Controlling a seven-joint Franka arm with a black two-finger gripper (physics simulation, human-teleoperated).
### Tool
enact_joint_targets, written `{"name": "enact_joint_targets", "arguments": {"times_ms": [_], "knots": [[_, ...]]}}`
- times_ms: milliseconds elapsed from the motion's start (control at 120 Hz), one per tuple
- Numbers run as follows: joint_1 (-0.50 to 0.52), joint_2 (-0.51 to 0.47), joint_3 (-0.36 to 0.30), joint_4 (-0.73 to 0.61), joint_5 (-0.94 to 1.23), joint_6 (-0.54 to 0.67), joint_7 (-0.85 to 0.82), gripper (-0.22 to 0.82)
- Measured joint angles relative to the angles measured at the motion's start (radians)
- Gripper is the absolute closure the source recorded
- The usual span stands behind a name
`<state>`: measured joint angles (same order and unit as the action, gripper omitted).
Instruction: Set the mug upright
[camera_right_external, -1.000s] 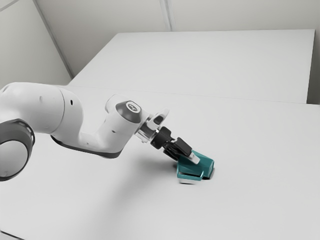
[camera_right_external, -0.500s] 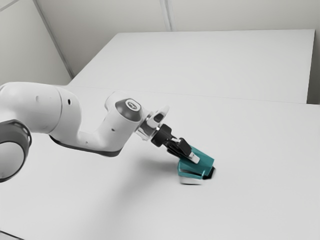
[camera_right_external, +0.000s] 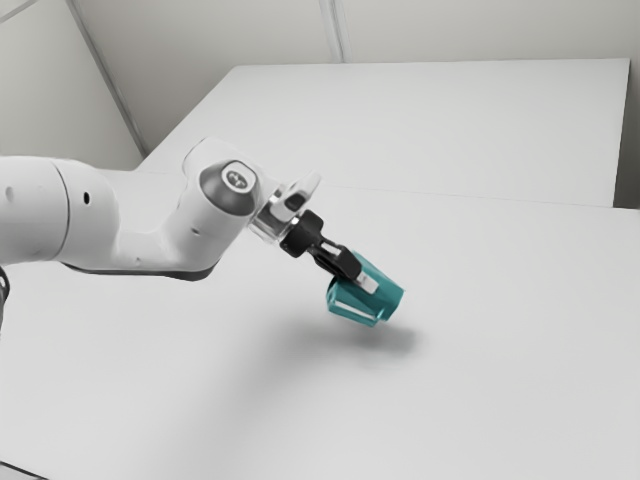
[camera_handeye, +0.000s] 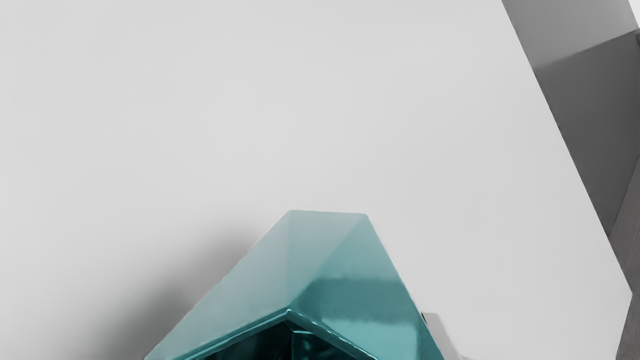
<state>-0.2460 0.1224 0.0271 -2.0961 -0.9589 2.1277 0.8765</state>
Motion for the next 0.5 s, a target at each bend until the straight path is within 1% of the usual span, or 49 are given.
{"name": "enact_joint_targets", "arguments": {"times_ms": [183,500], "knots": [[0.015,-0.038,0.010,0.035,0.259,-0.011,-0.052,0.77],[0.051,-0.057,0.013,0.111,0.675,-0.093,-0.178,0.76]]}}
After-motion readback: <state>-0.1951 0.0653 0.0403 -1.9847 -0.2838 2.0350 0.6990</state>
